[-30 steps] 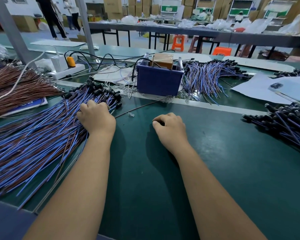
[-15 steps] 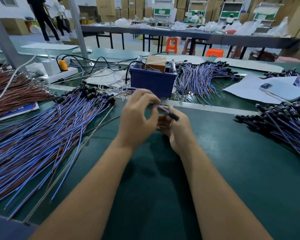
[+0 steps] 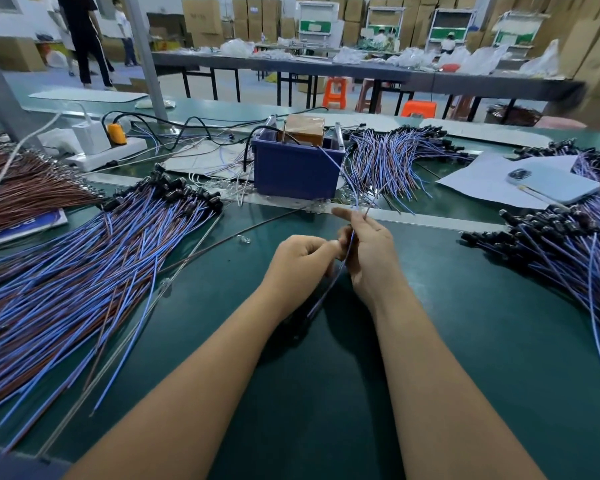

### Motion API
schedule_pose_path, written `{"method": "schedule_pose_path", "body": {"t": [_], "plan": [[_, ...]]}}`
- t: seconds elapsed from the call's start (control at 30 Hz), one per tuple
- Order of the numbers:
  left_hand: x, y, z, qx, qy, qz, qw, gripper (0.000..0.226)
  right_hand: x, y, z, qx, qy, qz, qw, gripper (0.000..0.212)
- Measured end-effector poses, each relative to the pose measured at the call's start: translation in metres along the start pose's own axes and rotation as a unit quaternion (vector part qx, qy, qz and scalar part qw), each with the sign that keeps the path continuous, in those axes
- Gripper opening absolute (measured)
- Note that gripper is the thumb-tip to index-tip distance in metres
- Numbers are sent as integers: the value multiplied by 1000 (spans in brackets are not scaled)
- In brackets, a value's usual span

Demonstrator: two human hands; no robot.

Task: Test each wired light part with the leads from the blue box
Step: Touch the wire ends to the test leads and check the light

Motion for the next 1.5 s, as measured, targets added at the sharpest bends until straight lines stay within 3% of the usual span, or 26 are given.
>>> {"method": "schedule_pose_path", "body": {"t": [0.17,0.33,0.47,0.9,1.03,1.23,1.5], "plan": [[-10,-9,-18,84,142,-81,983,31,-1,4,9,-48,17,-18,999,35],[-10,-11,-19,60,176,-76,980,26,3,11,22,-59,126,-48,989,37],[-10,-11,-17,65,215,-62,973,19,6,16,33,-80,150,-87,982,32],[-26,-19,-40,148,133,-44,979,21,-2,16,23,41,340,-180,922,16],[-35,-21,-48,173,80,-56,980,23,-5,15,15,67,320,-189,926,15],[-46,-25,-54,186,28,-83,979,22,-3,10,11,59,221,-163,960,31],[-42,-22,-63,211,-29,-50,976,19,0,3,-3,134,158,-122,971,16]]}}
Point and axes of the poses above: each hand's wrist, its own y-axis away from the middle knuckle, its own z-axis out of the palm, x = y × z, the point moved 5 cm from there along -y, towards the middle knuckle, and after that the axes turned 1 degree about x, right-handed, at the moved point
